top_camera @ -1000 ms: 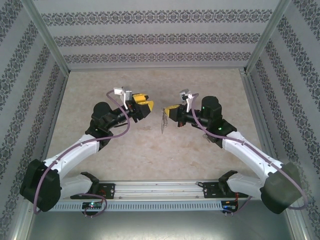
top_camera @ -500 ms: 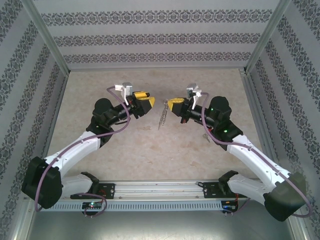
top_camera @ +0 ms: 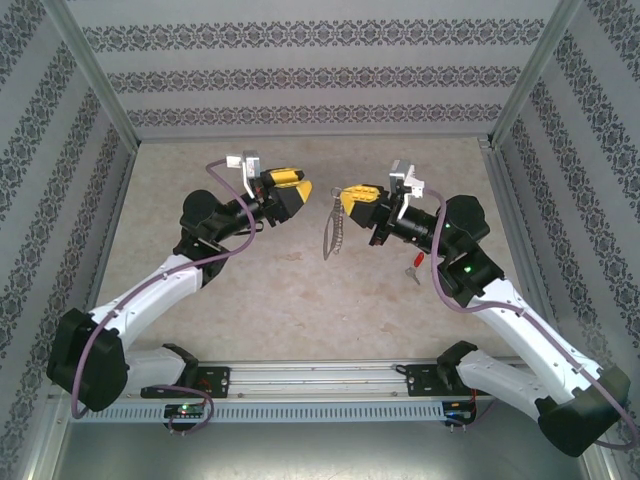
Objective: Put the keys on the keyring
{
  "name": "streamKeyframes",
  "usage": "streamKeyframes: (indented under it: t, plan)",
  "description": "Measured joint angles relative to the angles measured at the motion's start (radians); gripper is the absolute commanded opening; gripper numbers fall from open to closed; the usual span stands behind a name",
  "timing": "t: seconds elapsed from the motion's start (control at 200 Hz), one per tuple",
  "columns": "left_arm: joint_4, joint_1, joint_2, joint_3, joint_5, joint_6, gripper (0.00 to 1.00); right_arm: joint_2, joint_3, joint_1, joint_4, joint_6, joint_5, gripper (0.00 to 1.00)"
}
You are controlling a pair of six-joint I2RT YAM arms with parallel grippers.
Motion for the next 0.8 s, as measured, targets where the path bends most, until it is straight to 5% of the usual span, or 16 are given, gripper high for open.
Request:
streamKeyframes:
  t: [0.345,0.799]
  plan:
    - [0.123,0.000,0.035,0.013,0.103,-0.122,0.59,0.000,0.000,0.019,0.039,0.000,0.051,0.00]
    - [0.174,0.000,0.058,0.054,0.190,-0.191,0.34,0.055,0.002,0.019,0.044,0.005,0.062,0.00]
